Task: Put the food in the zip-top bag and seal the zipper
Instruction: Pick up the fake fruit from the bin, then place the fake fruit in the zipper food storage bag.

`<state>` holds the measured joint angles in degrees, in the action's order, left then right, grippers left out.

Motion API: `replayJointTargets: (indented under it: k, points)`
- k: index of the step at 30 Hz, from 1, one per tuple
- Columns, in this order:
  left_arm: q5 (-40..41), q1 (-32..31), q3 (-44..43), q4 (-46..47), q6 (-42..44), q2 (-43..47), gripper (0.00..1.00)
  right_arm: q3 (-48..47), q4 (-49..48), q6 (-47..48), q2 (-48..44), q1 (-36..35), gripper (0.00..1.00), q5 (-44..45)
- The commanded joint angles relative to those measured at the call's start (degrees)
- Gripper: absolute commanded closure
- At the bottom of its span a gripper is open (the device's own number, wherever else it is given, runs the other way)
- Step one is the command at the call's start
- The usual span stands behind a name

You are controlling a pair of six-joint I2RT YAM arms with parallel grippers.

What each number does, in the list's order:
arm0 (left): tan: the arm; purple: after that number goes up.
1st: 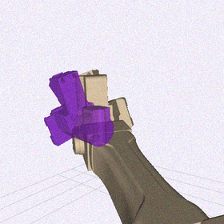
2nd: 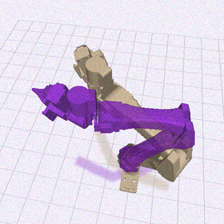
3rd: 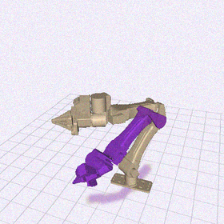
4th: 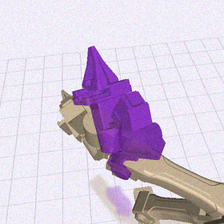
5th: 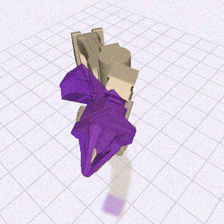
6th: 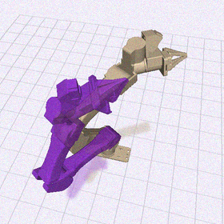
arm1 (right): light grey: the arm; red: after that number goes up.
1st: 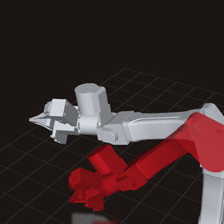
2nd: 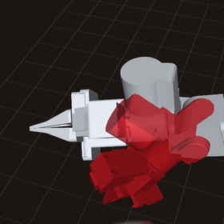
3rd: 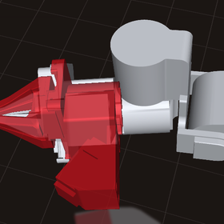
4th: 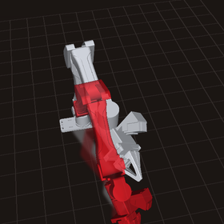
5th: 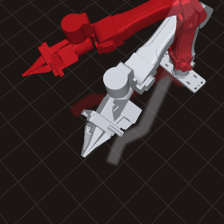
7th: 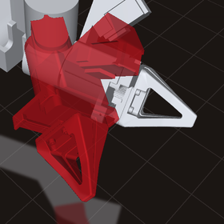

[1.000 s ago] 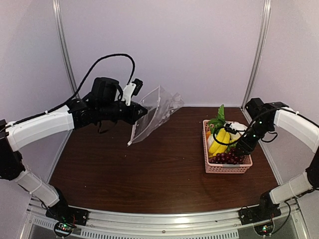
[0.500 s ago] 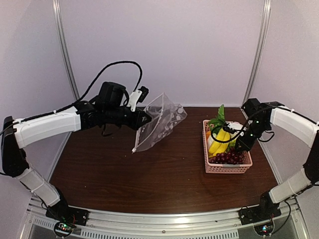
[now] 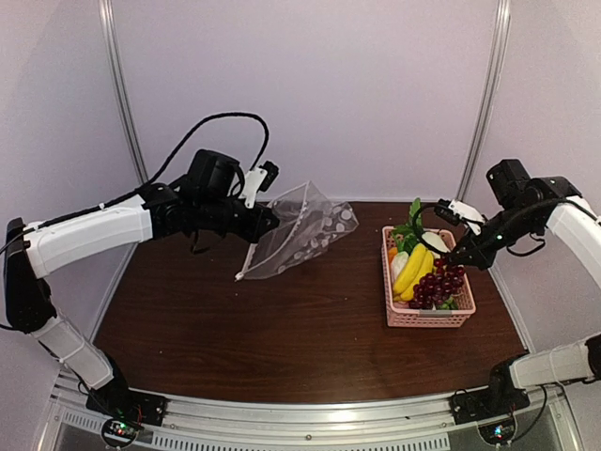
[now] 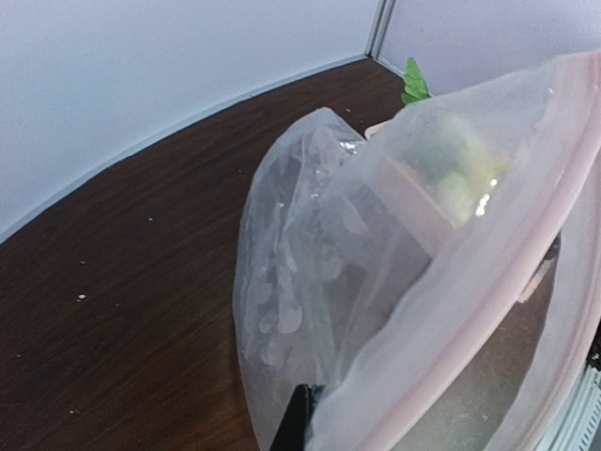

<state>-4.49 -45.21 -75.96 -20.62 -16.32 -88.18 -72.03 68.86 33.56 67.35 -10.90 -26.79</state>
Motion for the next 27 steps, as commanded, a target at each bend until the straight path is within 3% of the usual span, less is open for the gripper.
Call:
replayJointTargets:
  k: [1, 5, 9, 15, 22, 27]
  points:
    - [13.63, -0.14, -5.95, -7.08, 5.66, 2.28, 1.0, -4.63, 2.98, 2.65, -1.27, 0.22, 1.0, -11.04]
    - [19.41, -0.14, -11.46, -14.46, 8.36, 1.28, 1.0, -8.92, 1.06, 2.17, -1.41, 0.22, 1.0, -18.33]
    - [12.27, -0.59, -13.58, -16.44, 4.61, -1.81, 1.0, -12.42, -2.17, 0.46, 0.36, 0.03, 1.0, -24.18]
    - [-6.12, -2.96, -9.41, -4.87, -6.81, -8.81, 1.0, -17.97, -5.16, -2.12, 4.46, -1.73, 1.0, -32.74]
    - [-12.29, -5.5, -12.35, 3.05, -15.22, -18.61, 1.0, -22.96, -7.54, -2.53, 6.32, -3.91, 1.0, -32.99]
    - [-15.53, -5.5, -12.29, 9.38, -20.44, -21.01, 1.0, -22.11, -18.61, -11.08, 6.07, -5.21, 1.0, -37.78]
